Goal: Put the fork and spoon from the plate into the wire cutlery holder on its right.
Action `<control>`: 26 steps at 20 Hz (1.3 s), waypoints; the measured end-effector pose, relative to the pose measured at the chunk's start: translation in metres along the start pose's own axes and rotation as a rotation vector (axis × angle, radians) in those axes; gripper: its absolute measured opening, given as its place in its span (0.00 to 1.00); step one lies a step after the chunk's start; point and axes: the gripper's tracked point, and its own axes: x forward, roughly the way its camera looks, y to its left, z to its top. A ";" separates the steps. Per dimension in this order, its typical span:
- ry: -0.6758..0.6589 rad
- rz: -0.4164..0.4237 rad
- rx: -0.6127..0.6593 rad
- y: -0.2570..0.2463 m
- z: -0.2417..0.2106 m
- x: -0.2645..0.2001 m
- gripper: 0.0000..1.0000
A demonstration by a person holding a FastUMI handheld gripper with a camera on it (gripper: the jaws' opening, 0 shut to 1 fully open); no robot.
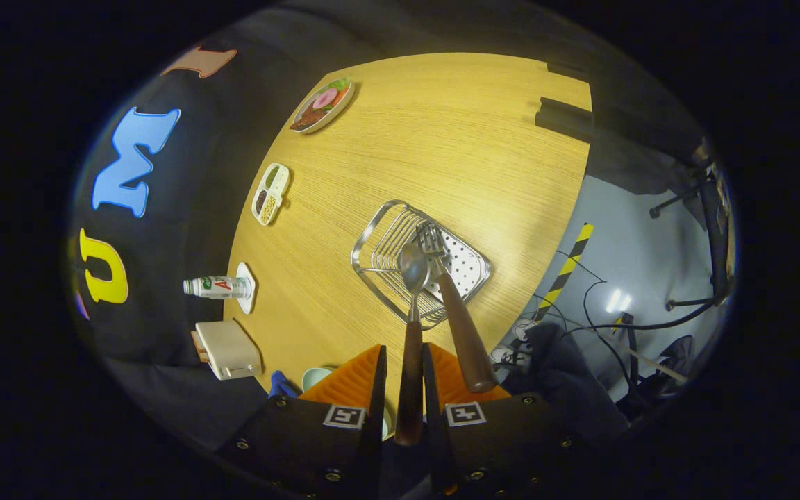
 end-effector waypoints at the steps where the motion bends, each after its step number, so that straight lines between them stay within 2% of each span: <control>1: 0.000 0.013 0.006 0.003 -0.001 0.001 0.29; 4: 0.006 0.015 0.016 0.001 -0.002 0.002 0.84; 15: 0.018 0.024 0.022 0.001 -0.005 0.003 0.84; 21: 0.031 0.020 -0.036 0.007 -0.014 0.004 0.84; 26: -0.129 -0.092 -0.202 0.001 0.017 -0.007 0.84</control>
